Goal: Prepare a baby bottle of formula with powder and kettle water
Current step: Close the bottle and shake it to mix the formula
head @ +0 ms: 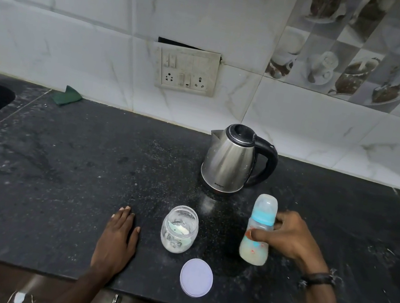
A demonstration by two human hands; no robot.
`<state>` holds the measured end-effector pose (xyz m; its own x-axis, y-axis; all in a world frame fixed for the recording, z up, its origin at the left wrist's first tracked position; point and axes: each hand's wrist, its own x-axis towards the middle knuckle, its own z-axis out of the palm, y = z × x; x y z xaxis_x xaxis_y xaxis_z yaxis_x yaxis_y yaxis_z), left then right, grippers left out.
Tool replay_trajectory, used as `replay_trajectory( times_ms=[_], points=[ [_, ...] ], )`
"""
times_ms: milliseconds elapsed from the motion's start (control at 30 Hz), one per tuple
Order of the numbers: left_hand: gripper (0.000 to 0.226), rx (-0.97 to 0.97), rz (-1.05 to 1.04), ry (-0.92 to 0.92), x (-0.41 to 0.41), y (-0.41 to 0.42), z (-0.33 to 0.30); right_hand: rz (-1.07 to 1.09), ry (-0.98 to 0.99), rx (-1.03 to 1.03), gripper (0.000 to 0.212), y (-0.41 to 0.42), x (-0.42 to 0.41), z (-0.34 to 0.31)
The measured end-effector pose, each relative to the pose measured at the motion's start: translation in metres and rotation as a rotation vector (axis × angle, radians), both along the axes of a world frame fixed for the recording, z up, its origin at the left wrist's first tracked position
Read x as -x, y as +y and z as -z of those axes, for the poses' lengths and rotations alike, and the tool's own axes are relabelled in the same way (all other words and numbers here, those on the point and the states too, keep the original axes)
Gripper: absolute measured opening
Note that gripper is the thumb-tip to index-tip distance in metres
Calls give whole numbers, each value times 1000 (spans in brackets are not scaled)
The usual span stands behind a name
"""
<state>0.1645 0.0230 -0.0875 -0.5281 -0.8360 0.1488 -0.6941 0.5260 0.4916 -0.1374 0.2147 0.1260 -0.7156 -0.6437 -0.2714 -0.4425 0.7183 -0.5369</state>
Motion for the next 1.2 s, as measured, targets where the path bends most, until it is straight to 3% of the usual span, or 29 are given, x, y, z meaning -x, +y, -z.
replay_trajectory(
  times_ms=[100,167,233,367,467,600,700,767,833,900,967,1100,1200],
  points=[
    [66,-4,2,-4,1,0,0,28,144,-80,56,1,1,0],
    [65,-7,4,2,0,0,0,-31,36,-35,53,1,1,4],
    [66,0,3,3,1,-1,-1,9,-73,48,36,0,-1,2],
    [65,0,9,-11,0,0,-1,-15,42,23,56,0,0,11],
    [64,9,10,-1,1,-1,-2,15,-141,246,42,-1,-1,26],
    [63,2,10,0,1,0,-3,7,-200,398,35,1,-4,36],
    [57,9,7,1,1,-1,-4,233,-355,723,23,10,-5,40],
    [57,-4,7,-1,2,0,-4,293,-473,814,20,15,-10,44],
    [56,-4,6,6,1,0,-5,228,-550,800,41,19,-18,48],
    [56,1,10,11,2,0,-5,243,-550,916,64,24,-20,51],
    [56,0,10,3,2,0,-5,363,-610,1126,55,29,-19,52],
    [49,7,8,17,1,0,-5,210,-597,1011,78,30,-31,46],
    [49,-2,10,12,2,0,-5,329,-585,1175,64,31,-27,44]
  ],
)
